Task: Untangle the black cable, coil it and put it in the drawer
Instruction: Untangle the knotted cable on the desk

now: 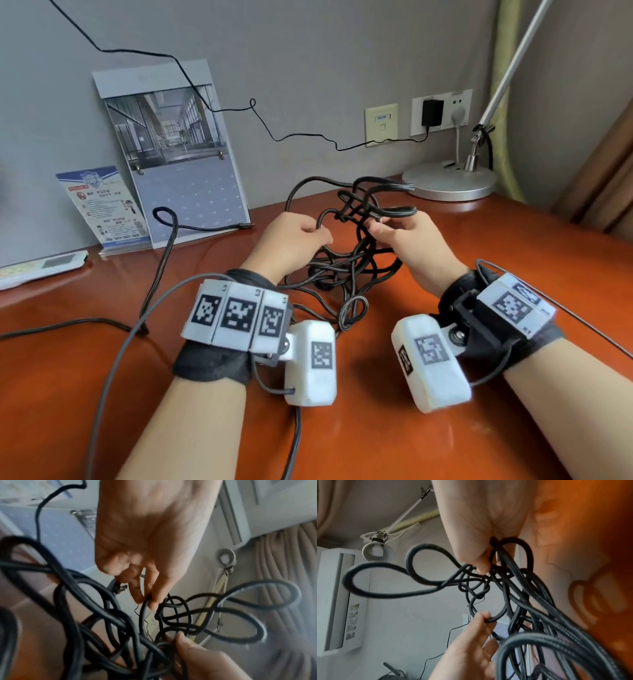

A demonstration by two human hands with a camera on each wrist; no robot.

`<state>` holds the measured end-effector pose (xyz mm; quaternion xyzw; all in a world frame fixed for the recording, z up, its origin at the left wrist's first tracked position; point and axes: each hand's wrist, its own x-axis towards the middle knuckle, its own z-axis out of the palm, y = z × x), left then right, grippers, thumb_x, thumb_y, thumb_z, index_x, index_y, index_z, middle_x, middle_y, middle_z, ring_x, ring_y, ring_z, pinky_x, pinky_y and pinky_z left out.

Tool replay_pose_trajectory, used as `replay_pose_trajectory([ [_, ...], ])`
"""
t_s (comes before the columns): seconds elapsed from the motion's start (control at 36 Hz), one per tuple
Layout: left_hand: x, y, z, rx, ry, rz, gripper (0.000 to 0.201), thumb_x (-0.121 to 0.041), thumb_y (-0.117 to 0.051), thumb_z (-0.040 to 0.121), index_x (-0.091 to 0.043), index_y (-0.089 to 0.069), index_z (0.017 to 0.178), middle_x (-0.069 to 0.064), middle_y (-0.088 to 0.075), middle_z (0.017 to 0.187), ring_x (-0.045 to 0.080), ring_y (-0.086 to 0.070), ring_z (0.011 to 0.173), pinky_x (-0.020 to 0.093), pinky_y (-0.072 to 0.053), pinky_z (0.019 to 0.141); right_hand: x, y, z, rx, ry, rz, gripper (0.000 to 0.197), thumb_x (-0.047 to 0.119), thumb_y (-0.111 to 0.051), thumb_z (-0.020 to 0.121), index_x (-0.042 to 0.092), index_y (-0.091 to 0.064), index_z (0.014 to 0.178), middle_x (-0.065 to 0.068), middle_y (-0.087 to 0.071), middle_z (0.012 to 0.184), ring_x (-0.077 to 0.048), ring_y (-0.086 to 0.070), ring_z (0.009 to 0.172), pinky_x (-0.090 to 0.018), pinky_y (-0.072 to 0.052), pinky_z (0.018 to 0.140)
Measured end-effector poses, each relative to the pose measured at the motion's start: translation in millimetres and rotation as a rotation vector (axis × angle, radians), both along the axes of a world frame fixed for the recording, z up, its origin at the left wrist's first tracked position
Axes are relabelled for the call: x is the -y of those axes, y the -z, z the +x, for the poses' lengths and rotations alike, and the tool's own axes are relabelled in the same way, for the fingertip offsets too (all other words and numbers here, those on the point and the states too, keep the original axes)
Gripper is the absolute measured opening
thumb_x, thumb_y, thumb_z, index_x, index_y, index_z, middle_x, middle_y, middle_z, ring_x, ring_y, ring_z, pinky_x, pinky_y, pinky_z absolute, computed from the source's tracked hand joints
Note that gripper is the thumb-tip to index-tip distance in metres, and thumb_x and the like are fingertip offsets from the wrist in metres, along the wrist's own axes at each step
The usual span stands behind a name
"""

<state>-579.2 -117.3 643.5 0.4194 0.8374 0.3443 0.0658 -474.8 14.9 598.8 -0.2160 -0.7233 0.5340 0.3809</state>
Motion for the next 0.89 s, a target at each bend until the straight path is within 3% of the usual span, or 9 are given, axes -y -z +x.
replay_pose_trajectory([
  [0.11,-0.8,-4.2,2.9,0.35,-0.011,0.248,0.022,-0.015,-0.051,0.092,-0.005,-0.065,0.08,0.006,-0.056,0.083,0.017,-0.049,0.074,0.03,-0.045,0.066,-1.7,1.8,-3.9,-0.006,0.021,0.05,0.008,0.014,-0.06,0.089,0.019,-0.063,0.084,-0.001,-0.066,0.089,-0.027,-0.063,0.094,-0.044,-0.052,0.088],
  [0.17,-0.5,-6.8,4.9,0.585,-0.009,0.417,0.021,-0.008,-0.046,0.095,-0.011,-0.059,0.078,0.004,-0.06,0.082,0.018,-0.055,0.083,0.031,-0.049,0.077,0.4,1.0,-4.8,-0.033,-0.008,0.047,0.021,0.007,-0.056,0.091,0.021,-0.061,0.076,0.0,-0.062,0.081,-0.022,-0.063,0.08,-0.032,-0.054,0.066],
  [0.25,0.4,-9.0,6.2,0.719,-0.008,0.52,0.026,-0.008,-0.04,0.096,-0.015,-0.05,0.073,-0.004,-0.049,0.061,0.016,-0.057,0.065,0.029,-0.047,0.077,2.6,1.4,-8.0,-0.039,0.008,0.058,0.012,0.007,-0.055,0.092,0.015,-0.061,0.086,-0.003,-0.059,0.081,-0.015,-0.056,0.065,-0.022,-0.046,0.049],
  [0.39,4.3,-11.6,3.0,0.476,-0.019,0.471,0.028,-0.01,-0.044,0.095,-0.012,-0.055,0.07,-0.011,-0.029,0.044,0.006,-0.029,0.037,0.025,-0.039,0.052,-4.6,5.9,-8.6,-0.025,0.079,0.015,0.018,0.014,-0.058,0.092,0.006,-0.057,0.108,0.0,-0.056,0.088,-0.014,-0.052,0.061,-0.021,-0.041,0.046],
  [0.5,12.0,-17.8,-0.7,-0.095,-0.105,0.257,0.03,-0.028,-0.055,0.092,-0.021,-0.066,0.065,-0.011,-0.055,0.06,0.001,-0.044,0.052,0.011,-0.033,0.051,-6.0,4.4,-6.5,-0.038,0.091,0.018,0.014,0.013,-0.058,0.092,0.011,-0.06,0.105,0.0,-0.059,0.093,-0.01,-0.051,0.067,-0.018,-0.039,0.044],
  [0.56,17.1,-22.8,-1.8,-0.133,-0.117,0.105,0.031,-0.037,-0.058,0.089,-0.019,-0.066,0.064,-0.012,-0.058,0.065,-0.001,-0.047,0.057,0.011,-0.033,0.053,-7.5,5.5,-6.1,-0.027,0.083,0.012,0.01,0.011,-0.058,0.092,0.018,-0.06,0.099,0.002,-0.058,0.09,-0.01,-0.05,0.068,-0.018,-0.039,0.045],
  [0.72,32.4,-27.2,-8.0,0.412,0.017,-0.219,0.027,-0.031,-0.06,0.091,-0.01,-0.059,0.075,-0.006,-0.059,0.05,0.009,-0.046,0.053,0.021,-0.047,0.06,-10.8,9.5,-7.2,0.034,0.084,0.02,0.011,0.011,-0.057,0.093,0.014,-0.06,0.103,0.002,-0.059,0.09,-0.012,-0.052,0.067,-0.021,-0.04,0.05],
  [0.81,33.1,-24.5,-12.0,0.746,0.141,0.082,0.032,-0.028,-0.055,0.091,-0.017,-0.047,0.062,-0.004,-0.064,0.064,0.013,-0.056,0.072,0.033,-0.05,0.084,-14.4,12.2,-6.2,0.046,0.131,0.01,0.005,0.011,-0.054,0.093,0.007,-0.058,0.094,0.001,-0.05,0.075,-0.018,-0.048,0.069,-0.026,-0.042,0.056],
  [0.89,32.9,-26.2,-10.3,1.096,0.266,0.471,0.02,-0.028,-0.054,0.079,-0.017,-0.05,0.063,0.0,-0.063,0.066,0.025,-0.063,0.092,0.04,-0.048,0.084,-20.0,15.8,-5.2,0.061,0.15,-0.04,0.011,0.013,-0.055,0.093,0.008,-0.056,0.083,0.0,-0.046,0.069,-0.021,-0.045,0.074,-0.035,-0.038,0.068],
])
